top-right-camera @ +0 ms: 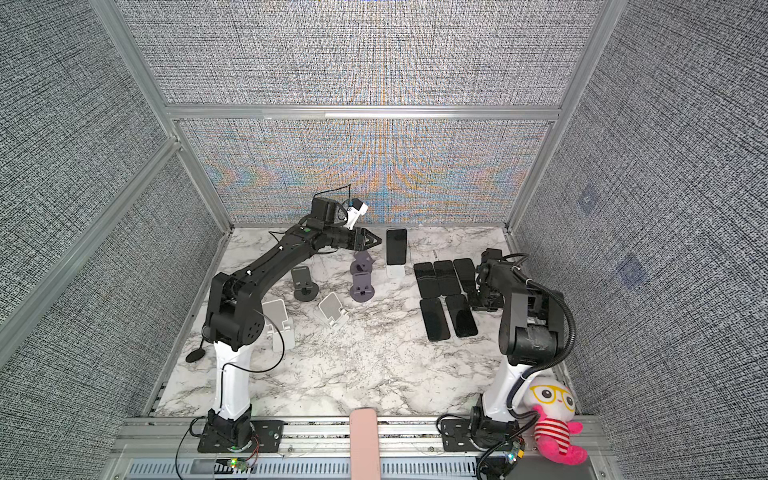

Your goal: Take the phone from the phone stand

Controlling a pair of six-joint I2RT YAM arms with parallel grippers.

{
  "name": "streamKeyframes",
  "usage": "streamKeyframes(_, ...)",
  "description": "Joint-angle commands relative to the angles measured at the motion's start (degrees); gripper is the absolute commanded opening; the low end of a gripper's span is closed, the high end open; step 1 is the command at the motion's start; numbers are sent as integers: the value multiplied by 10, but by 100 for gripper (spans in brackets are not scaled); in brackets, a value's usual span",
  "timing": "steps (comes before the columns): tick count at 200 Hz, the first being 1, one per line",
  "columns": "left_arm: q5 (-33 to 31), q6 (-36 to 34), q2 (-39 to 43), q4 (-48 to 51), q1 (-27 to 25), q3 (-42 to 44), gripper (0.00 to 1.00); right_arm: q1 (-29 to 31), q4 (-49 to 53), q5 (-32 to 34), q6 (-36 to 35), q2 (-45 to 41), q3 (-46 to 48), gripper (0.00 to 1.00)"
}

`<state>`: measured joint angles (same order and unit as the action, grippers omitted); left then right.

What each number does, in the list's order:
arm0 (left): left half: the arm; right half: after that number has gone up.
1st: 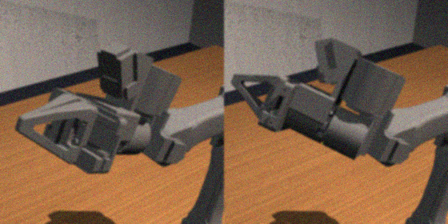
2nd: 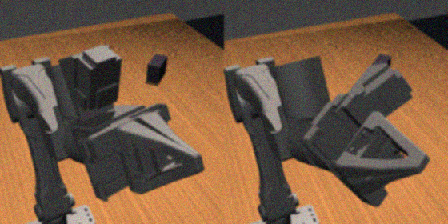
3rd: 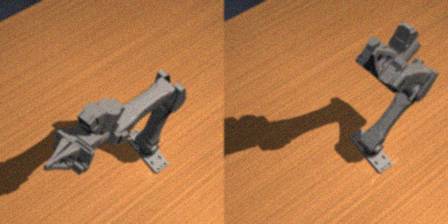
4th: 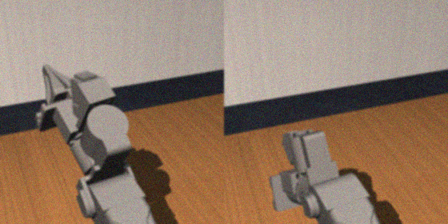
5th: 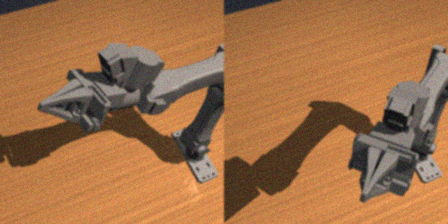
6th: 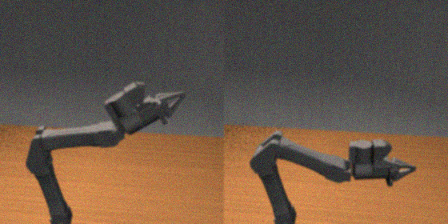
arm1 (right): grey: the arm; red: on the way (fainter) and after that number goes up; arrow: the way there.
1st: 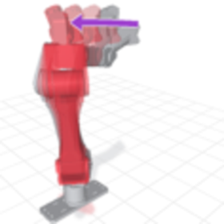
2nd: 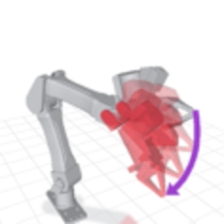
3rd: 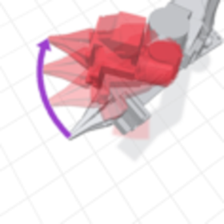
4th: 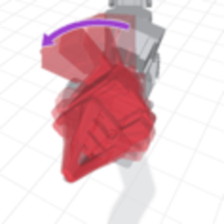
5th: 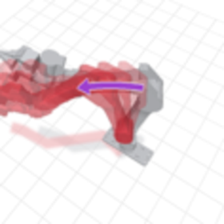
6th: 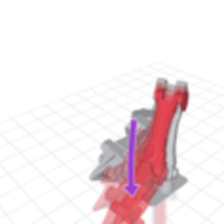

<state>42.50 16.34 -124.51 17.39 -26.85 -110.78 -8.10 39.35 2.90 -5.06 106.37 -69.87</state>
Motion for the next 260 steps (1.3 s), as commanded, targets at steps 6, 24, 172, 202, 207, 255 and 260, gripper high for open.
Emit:
streamKeyframes(6,31,-28,-46,6,-2,-55,54,12,2,-18,1,-2,9,32)
streamKeyframes(24,44,-38,-64,-17,-8,-67,58,18,4,-28,6,-9,20,32)
streamKeyframes(172,12,-79,-233,-20,-10,-268,75,-21,92,-162,13,-214,2,45)
streamKeyframes(202,30,-41,-264,-66,-6,-291,67,-22,118,-178,6,-236,-18,45)
streamKeyframes(207,32,-37,-266,-73,-6,-291,65,-22,123,-179,4,-238,-21,45)
streamKeyframes(255,58,-7,-279,-117,-6,-290,31,-21,130,-183,-5,-242,-24,45)
streamKeyframes(260,61,-2,-280,-121,-6,-290,26,-22,130,-184,-5,-242,-23,45)
